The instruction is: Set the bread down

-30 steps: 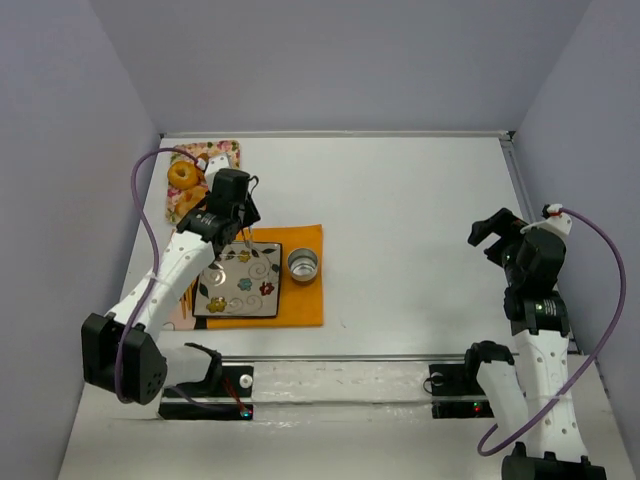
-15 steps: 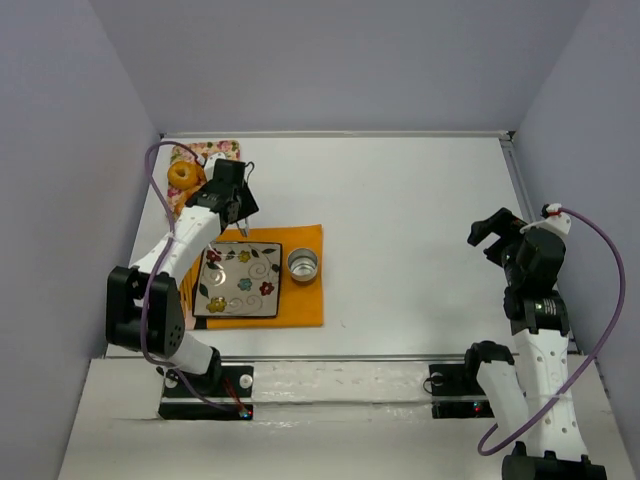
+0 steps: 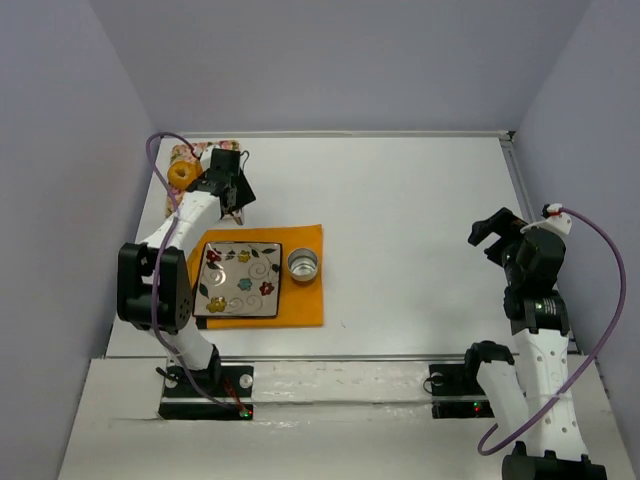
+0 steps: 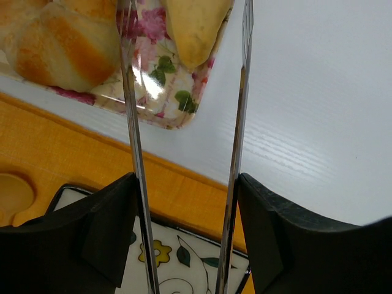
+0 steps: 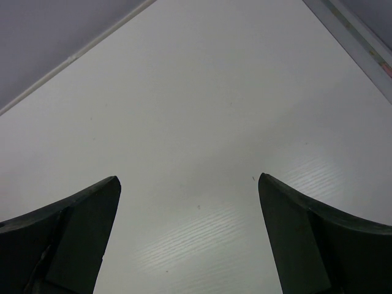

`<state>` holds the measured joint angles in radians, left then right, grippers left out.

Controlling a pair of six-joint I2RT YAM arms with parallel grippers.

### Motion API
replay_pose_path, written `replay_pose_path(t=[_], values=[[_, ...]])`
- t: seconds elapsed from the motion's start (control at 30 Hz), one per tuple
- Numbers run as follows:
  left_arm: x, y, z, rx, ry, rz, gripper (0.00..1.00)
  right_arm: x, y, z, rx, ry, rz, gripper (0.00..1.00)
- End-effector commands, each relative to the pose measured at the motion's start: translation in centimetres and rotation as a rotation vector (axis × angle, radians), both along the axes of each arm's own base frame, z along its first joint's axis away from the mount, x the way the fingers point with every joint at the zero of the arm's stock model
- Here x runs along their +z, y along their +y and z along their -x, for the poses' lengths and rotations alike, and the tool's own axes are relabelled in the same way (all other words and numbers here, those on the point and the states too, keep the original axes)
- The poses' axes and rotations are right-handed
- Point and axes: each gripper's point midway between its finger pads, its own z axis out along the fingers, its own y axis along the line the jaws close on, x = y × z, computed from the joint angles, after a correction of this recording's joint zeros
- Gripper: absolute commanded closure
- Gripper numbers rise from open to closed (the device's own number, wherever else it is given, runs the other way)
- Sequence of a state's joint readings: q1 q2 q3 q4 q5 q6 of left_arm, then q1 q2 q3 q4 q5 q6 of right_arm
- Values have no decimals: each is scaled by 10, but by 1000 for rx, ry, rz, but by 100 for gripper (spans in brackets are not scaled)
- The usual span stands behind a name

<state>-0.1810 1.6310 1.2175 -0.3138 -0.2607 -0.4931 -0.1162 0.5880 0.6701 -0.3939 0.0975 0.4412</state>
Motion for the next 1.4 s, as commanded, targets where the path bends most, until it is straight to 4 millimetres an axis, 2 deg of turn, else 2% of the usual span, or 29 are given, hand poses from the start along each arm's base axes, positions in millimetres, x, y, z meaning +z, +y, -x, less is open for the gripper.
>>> replay_pose_path(t=[0.0,0.23,0.33,0.47,0.5,0.53,0.57,0.6,0.67,0.7,0.73,0.77,0.8,0.83,0.87,0.9,0.93,0.97,1.0,1.03,1.07,1.1,1.13,1.17,1.2,1.23,1.3,1.37], values=[[19,5,-30,-2,-70,-6,28,14,-2,-4,-3,-49,22,0],[15,7,-45,-8,-54,-17,36,13,-2,-4,-3,-48,22,0],[18,5,-46,-9,-59,-9,47,13,-2,-4,-3,-48,22,0],[26,6,-37,3,-74,7,64,12,-1,-5,1,-44,19,0],[28,6,-34,5,-78,9,67,12,-1,-5,2,-45,18,0],[39,7,-31,11,-108,16,69,12,0,-6,4,-44,18,0],[38,8,-26,18,-105,19,72,12,0,-6,3,-44,16,0],[50,9,-21,23,-131,25,73,12,0,-6,5,-44,17,0],[58,9,-13,35,-150,41,73,12,0,-6,5,-44,16,0],[56,8,-7,48,-148,64,73,12,0,-6,6,-44,15,0],[68,2,0,42,-180,93,72,12,0,-6,7,-44,14,0],[60,0,10,44,-166,105,72,11,1,-6,10,-43,12,0],[59,-4,17,59,-165,138,71,11,1,-7,11,-44,15,0],[68,-11,25,43,-185,158,70,11,1,-7,10,-44,16,0],[62,-13,35,37,-164,168,70,11,0,-7,8,-44,16,0],[55,-13,49,41,-120,168,70,10,0,-7,8,-43,15,0],[64,-15,60,58,-138,182,70,9,1,-8,13,-38,14,0],[63,-16,70,56,-126,185,70,8,1,-9,16,-36,13,0],[50,-13,89,70,-78,170,70,6,2,-11,21,-28,9,0],[49,-14,100,77,-74,178,69,4,3,-12,25,-23,10,0],[59,-15,112,77,-103,197,68,3,3,-12,25,-18,10,0],[47,-13,131,78,-55,184,64,2,3,-12,26,-16,8,0],[54,-13,140,70,-79,202,63,2,3,-13,27,-16,6,0],[46,-13,150,51,-56,197,62,2,4,-13,30,-15,3,0],[40,-12,163,54,-19,200,62,2,4,-14,33,-16,4,0],[41,-17,172,30,-13,235,62,3,5,-14,39,-18,2,0],[29,-25,194,-8,64,270,65,3,6,-13,42,-23,2,0],[25,-29,209,-28,93,295,65,3,5,-12,34,-24,4,0]])
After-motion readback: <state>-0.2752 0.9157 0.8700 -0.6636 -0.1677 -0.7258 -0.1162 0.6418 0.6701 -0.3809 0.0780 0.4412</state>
